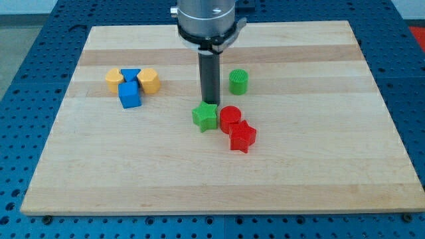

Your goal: Push the green circle closer to the green star

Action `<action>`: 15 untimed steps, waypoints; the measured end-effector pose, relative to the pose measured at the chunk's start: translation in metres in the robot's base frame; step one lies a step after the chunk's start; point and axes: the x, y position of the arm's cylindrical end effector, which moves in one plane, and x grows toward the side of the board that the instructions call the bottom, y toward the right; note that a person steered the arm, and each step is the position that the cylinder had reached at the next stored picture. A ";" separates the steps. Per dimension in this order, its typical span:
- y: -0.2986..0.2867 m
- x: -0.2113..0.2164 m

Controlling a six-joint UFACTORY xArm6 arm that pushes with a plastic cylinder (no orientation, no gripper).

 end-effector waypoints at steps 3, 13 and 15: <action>0.143 -0.032; 0.004 -0.043; -0.026 -0.016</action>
